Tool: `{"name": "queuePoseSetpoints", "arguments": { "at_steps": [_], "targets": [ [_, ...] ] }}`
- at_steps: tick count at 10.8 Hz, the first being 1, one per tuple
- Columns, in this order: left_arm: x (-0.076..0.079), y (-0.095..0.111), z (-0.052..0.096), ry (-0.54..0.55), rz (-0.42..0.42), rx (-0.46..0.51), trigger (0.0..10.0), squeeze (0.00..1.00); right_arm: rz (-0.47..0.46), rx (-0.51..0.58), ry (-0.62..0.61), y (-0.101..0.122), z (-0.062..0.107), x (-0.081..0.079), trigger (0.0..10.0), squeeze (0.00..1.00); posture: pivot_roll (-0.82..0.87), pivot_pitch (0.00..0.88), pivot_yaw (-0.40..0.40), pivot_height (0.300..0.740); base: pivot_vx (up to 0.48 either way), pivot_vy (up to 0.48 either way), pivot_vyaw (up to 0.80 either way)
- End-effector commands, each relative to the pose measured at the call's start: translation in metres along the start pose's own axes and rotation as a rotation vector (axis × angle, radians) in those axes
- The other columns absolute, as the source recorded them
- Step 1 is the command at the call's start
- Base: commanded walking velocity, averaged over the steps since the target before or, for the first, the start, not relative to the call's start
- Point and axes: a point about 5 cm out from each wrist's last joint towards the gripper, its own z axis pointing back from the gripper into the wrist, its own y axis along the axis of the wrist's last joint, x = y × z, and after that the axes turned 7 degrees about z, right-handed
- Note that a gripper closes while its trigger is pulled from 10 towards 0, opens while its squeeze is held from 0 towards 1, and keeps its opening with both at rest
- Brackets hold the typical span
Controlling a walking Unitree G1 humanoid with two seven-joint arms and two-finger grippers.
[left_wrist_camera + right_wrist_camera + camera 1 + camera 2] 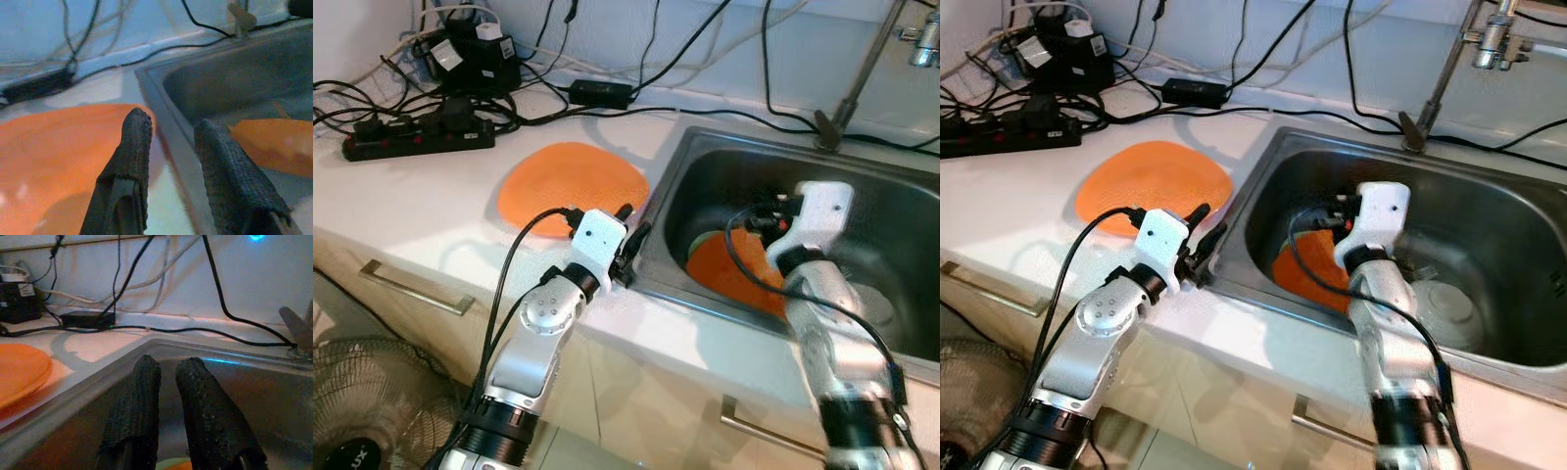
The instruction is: Kitchen organization
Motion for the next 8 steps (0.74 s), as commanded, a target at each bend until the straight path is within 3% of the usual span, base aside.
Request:
{"name": "queuePoseSetpoints", "arguments": {
  "at_steps": [1,3,4,6,8],
  "targets": [
    [0.000,0.003,-0.002,0.011,-0.028,0.025,10.0,0.00,0.041,0.021,0.001,0.003,0.006,0.006,10.0,0.00,0.16,0.055,-0.007,0.740,0.000,0.000,0.00],
    [-0.003,0.001,0.003,0.035,-0.054,0.041,10.0,0.00,0.160,0.020,0.025,-0.005,0.033,0.015,10.0,0.00,0.15,0.063,-0.006,0.740,0.000,0.000,0.00],
    [-0.005,0.000,0.005,0.044,-0.056,0.044,10.0,0.00,0.176,0.011,0.005,-0.010,0.042,0.022,10.0,0.00,0.14,0.064,-0.001,0.740,0.000,0.000,0.00],
    [-0.006,-0.001,0.007,0.050,-0.079,0.046,10.0,0.00,0.157,0.019,-0.012,-0.013,0.044,0.016,10.0,0.00,0.14,0.060,0.004,0.740,0.000,0.000,0.00],
    [-0.008,0.000,0.012,0.066,-0.147,0.045,10.0,0.00,0.073,0.022,-0.017,-0.019,0.032,-0.009,10.0,0.00,0.16,0.051,0.008,0.740,0.000,0.000,0.00]
  ]
}}
